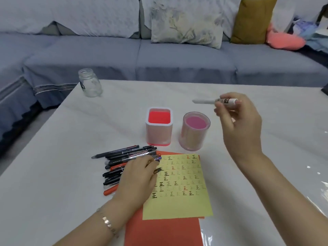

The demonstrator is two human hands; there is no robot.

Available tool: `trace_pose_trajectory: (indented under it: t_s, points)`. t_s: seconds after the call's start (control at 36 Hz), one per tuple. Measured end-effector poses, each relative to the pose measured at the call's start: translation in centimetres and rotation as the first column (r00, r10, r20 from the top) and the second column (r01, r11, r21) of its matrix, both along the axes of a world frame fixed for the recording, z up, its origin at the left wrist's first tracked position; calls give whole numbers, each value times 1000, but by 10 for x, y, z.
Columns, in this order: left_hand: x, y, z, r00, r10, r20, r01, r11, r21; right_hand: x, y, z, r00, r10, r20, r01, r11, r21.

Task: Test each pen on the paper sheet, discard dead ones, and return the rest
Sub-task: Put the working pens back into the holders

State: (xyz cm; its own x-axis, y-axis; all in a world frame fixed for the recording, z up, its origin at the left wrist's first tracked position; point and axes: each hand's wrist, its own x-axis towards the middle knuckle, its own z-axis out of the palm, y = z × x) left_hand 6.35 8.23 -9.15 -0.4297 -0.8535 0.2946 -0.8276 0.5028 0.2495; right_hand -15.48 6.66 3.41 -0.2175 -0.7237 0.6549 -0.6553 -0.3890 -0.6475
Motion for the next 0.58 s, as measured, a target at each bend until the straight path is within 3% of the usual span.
trace_pose_trajectory:
  t_s: [0.14, 0.28, 0.44, 0.58]
  points:
    - [44, -2, 1, 971, 193, 139, -198, 980, 28, 5, -20, -22, 995, -65, -77, 83, 965, 250]
    - [53, 5, -3, 974, 142, 177, -140, 990, -27, 5, -25, -43, 984, -78, -163, 139, 901, 411]
    - [51, 2, -8, 964, 121, 237, -103, 991, -90, 8, 7, -41, 975, -90, -203, 152, 937, 315]
    - [46, -2, -13, 931, 153, 332, -123, 986, -110, 21, 32, -52, 964, 66, -258, 28, 939, 344]
